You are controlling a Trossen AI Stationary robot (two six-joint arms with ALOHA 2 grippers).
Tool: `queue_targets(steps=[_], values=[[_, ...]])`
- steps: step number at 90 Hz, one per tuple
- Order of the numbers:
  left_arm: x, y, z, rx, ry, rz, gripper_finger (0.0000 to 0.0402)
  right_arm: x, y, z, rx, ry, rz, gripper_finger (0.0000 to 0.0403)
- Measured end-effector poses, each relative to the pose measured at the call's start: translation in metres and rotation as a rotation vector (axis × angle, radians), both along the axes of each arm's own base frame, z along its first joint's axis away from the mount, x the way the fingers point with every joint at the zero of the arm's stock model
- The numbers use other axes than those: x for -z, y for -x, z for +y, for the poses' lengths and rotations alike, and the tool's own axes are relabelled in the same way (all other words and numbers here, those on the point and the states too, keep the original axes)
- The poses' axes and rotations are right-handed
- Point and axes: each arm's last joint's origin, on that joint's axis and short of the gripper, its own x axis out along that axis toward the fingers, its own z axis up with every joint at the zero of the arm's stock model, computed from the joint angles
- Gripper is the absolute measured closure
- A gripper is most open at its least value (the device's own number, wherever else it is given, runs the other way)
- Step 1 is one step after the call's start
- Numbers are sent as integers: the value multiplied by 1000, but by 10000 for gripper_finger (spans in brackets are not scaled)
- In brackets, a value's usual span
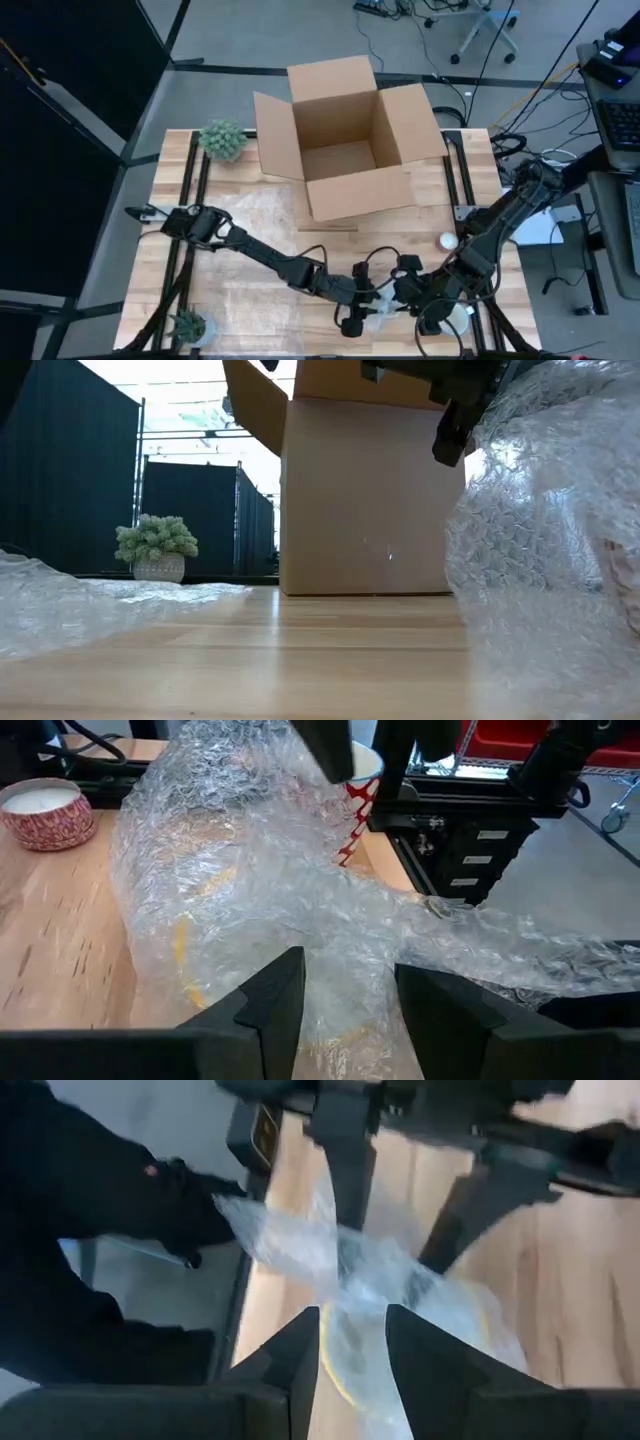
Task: Wrap mug
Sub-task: Wrap the orange mug with bubble wrap
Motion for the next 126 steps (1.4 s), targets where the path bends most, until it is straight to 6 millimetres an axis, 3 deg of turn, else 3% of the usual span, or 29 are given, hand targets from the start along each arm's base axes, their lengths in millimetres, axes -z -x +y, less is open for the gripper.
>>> queue_targets(steps=[7, 24, 39, 46, 58, 81, 97, 126], values=[[0, 0, 0, 1, 0, 0, 256, -2, -1, 3, 20, -94, 22, 298], [0, 0, 0, 1, 1, -1, 256, -2, 1, 4, -29, -120, 60, 298], [0, 0, 0, 1, 2, -1, 256, -11, 2, 7, -78, -127, 31, 298], [0, 0, 0, 2, 2, -1, 256, -9, 1, 5, -70, -51, -12, 299], [0, 0, 0, 1, 2, -1, 256, 4, -9, -2, -2, 137, -37, 310], [0, 0, 0, 1, 0, 1, 256, 47, -22, 8, -18, 278, 123, 351], [0, 0, 0, 1, 1, 1, 256, 75, -27, 13, 20, 337, 228, 374], [-10, 3, 0, 3, 3, -2, 256, 104, -36, 20, 61, 389, 287, 390]])
